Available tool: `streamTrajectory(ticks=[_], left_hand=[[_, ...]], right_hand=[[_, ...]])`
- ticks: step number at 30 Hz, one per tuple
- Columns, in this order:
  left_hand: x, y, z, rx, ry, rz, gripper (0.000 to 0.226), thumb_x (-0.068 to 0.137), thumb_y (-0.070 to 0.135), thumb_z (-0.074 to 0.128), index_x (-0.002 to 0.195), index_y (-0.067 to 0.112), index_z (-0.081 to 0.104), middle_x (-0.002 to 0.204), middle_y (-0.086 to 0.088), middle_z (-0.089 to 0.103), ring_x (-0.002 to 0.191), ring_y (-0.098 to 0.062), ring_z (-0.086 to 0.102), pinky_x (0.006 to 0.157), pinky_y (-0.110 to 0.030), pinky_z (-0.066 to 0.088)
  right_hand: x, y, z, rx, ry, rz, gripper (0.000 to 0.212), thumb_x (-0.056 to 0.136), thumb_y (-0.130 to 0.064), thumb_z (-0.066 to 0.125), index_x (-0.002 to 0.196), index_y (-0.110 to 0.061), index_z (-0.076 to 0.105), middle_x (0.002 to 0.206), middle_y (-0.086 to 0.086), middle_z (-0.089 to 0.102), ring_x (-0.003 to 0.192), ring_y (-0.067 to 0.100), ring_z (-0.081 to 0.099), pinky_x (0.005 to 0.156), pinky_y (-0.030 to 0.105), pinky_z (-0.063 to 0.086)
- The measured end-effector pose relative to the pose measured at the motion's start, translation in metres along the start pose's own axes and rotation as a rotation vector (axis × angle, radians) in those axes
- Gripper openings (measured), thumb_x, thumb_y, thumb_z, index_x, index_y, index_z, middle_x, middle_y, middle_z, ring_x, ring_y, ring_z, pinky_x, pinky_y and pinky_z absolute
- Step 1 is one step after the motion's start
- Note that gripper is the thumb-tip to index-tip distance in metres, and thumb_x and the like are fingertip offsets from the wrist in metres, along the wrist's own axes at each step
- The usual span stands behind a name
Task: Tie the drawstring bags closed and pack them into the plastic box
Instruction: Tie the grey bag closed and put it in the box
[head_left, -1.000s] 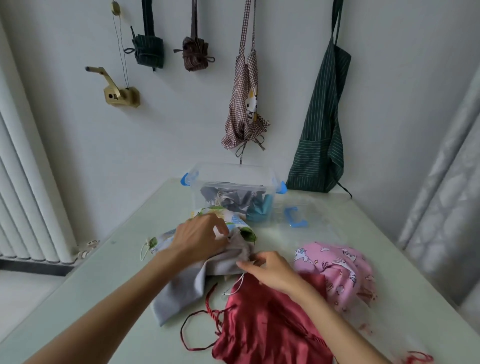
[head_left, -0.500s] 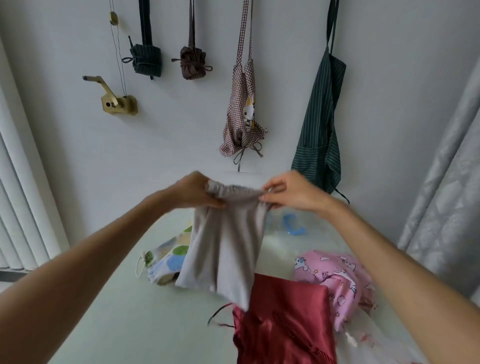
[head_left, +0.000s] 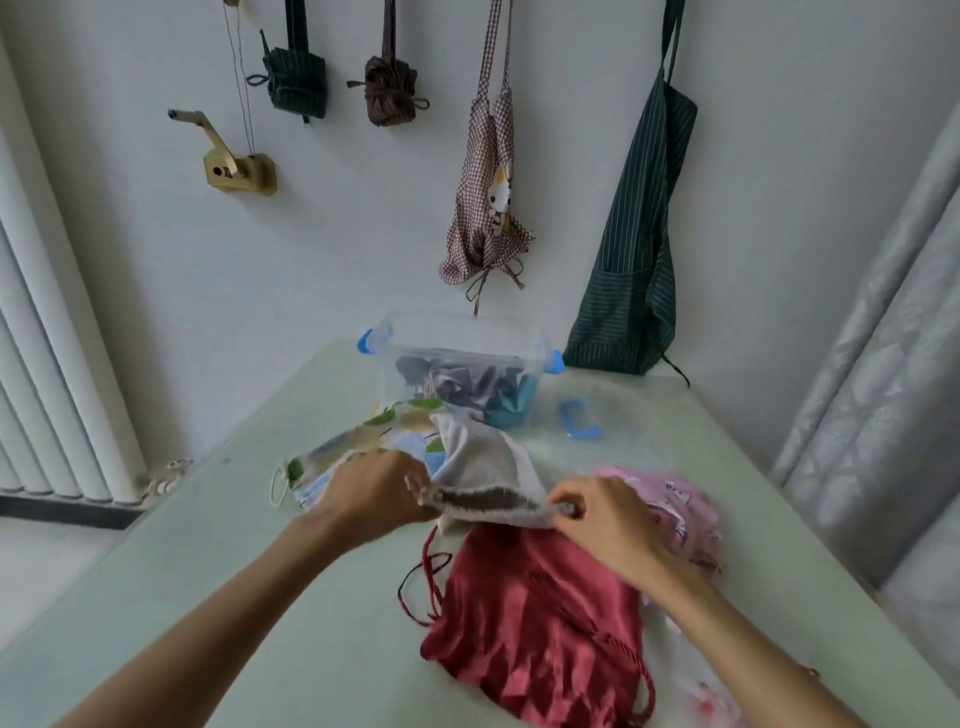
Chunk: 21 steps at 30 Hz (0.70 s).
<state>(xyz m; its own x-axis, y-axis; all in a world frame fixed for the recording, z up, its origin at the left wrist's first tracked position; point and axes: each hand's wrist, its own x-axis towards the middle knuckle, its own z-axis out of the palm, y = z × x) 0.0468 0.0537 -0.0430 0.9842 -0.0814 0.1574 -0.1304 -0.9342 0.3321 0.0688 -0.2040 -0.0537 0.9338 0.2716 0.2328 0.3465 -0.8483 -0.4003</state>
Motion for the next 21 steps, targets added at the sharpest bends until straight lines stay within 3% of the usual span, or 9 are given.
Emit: streamTrajectory(ticks=[4,6,10,13,17,21], left_hand=[[-0.022,-0.013,0.012,-0.003,-0.032,0.018,0.016,0.077,0.049,0.07,0.086,0.036,0.072,0.076,0.022,0.066,0.076,0.005,0.062,0.065,-0.018,0.049],[-0.027,-0.014,0.012,0.024,0.001,0.021,0.016,0.082,0.049,0.064,0.088,0.036,0.072,0.083,0.021,0.069,0.076,0.007,0.061,0.061,-0.015,0.044],[-0.027,-0.012,0.013,0.032,0.141,-0.066,0.023,0.088,0.048,0.056,0.1,0.037,0.072,0.098,0.011,0.073,0.089,-0.011,0.066,0.071,-0.028,0.052],[-0.027,-0.015,0.008,0.003,0.243,-0.199,0.022,0.09,0.044,0.056,0.102,0.035,0.073,0.102,0.005,0.073,0.087,-0.022,0.066,0.061,-0.027,0.045],[-0.026,-0.042,0.002,-0.035,0.246,-0.395,0.023,0.089,0.044,0.058,0.104,0.034,0.073,0.106,-0.005,0.071,0.089,-0.031,0.062,0.062,-0.028,0.038],[-0.025,-0.045,0.005,0.029,0.259,-0.461,0.022,0.09,0.04,0.057,0.101,0.03,0.074,0.102,-0.01,0.069,0.088,-0.034,0.061,0.062,-0.028,0.035]], right_hand=[[-0.023,0.011,0.003,-0.152,-0.066,-0.032,0.035,0.082,-0.008,0.059,0.106,-0.032,0.07,0.104,-0.007,0.072,0.097,0.014,0.066,0.083,0.033,0.052],[-0.025,0.011,-0.005,-0.219,-0.014,-0.051,0.026,0.086,-0.018,0.062,0.107,-0.031,0.07,0.106,-0.007,0.071,0.099,0.015,0.066,0.081,0.03,0.051],[-0.028,0.005,-0.027,-0.201,0.026,-0.076,0.016,0.082,-0.037,0.069,0.093,-0.028,0.075,0.087,-0.005,0.074,0.074,0.011,0.063,0.058,0.021,0.039],[-0.031,0.01,-0.045,-0.164,0.131,-0.026,0.013,0.082,-0.037,0.069,0.083,-0.026,0.077,0.082,-0.005,0.074,0.075,0.015,0.066,0.064,0.027,0.046],[-0.031,0.033,-0.066,-0.103,0.281,0.11,0.011,0.079,-0.028,0.072,0.074,-0.02,0.075,0.074,-0.001,0.074,0.073,0.023,0.067,0.063,0.031,0.048],[-0.031,0.031,-0.06,-0.115,0.238,0.226,0.008,0.079,-0.022,0.071,0.073,-0.019,0.076,0.077,0.004,0.074,0.077,0.028,0.068,0.064,0.031,0.05]])
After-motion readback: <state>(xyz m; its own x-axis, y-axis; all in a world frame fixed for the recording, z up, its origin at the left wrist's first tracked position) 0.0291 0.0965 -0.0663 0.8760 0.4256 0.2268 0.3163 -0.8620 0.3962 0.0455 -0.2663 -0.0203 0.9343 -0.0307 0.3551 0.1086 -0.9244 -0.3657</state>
